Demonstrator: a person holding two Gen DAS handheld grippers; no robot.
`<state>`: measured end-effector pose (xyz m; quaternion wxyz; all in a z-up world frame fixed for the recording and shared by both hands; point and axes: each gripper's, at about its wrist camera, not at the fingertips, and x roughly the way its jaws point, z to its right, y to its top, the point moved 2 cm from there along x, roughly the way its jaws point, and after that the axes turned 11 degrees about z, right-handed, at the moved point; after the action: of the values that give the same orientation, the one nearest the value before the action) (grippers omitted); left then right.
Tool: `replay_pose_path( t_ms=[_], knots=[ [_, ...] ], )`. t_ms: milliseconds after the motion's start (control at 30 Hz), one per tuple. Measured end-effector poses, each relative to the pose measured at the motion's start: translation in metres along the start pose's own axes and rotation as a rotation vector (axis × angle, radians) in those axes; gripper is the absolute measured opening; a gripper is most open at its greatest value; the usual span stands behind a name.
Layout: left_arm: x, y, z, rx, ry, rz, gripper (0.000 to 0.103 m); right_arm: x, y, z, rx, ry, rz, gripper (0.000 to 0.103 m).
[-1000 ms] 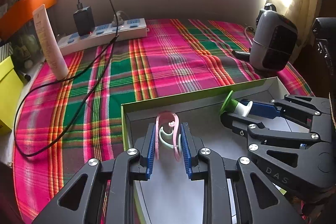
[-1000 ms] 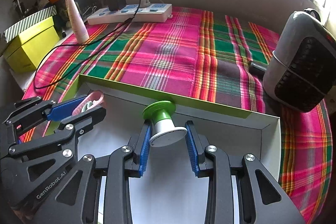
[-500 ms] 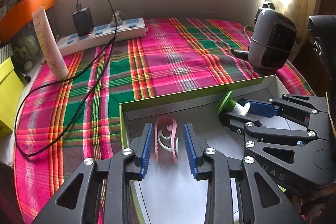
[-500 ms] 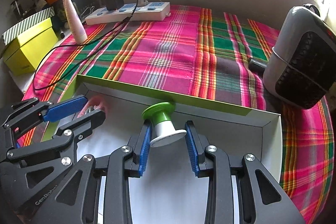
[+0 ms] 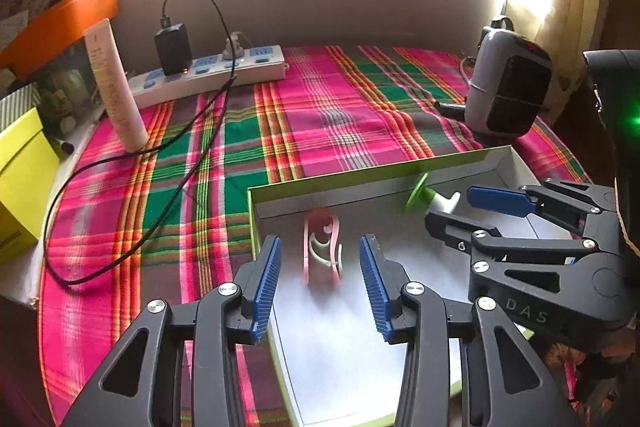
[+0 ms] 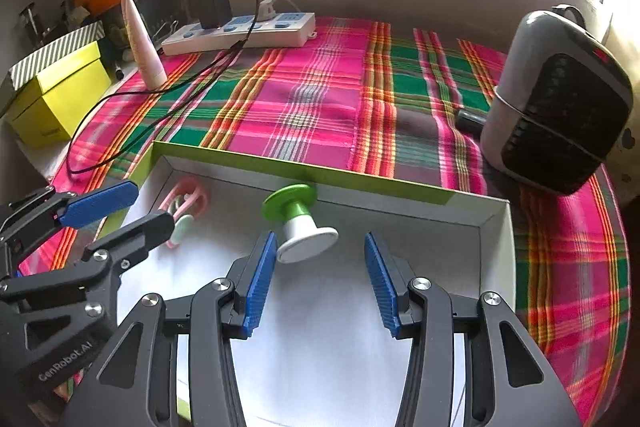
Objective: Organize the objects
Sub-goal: 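Open both tools to drop the clip and spool into the tray, then lower the left tool and grasp the blue-and-orange toy figure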
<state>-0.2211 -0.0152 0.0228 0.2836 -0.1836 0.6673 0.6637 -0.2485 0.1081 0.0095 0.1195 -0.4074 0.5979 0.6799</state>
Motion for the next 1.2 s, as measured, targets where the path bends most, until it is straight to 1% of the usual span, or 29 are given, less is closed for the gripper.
replay_pose_path(
  t_ms=[367,633,800,933,1200],
  knots=[
    [-0.040,-0.008,0.002,-0.013,-0.010,0.058,0.040,-0.040,-0.010,0.007,0.044,0.006,0.067,0.047],
    [-0.062,-0.026,0.002,-0.007,-0.024,0.054,0.041,-0.069,-0.026,0.008,0.062,0.017,0.112,0.047],
    [-0.076,-0.040,0.001,-0.020,-0.034,0.049,0.042,-0.087,-0.036,0.009,0.067,0.016,0.137,0.047],
    [-0.086,-0.050,0.001,-0.021,-0.059,0.051,0.043,-0.097,-0.047,0.011,0.065,0.010,0.149,0.047],
    [-0.096,-0.073,-0.001,-0.040,-0.092,0.017,0.044,-0.114,-0.069,0.019,0.069,-0.014,0.162,0.047]
  ],
)
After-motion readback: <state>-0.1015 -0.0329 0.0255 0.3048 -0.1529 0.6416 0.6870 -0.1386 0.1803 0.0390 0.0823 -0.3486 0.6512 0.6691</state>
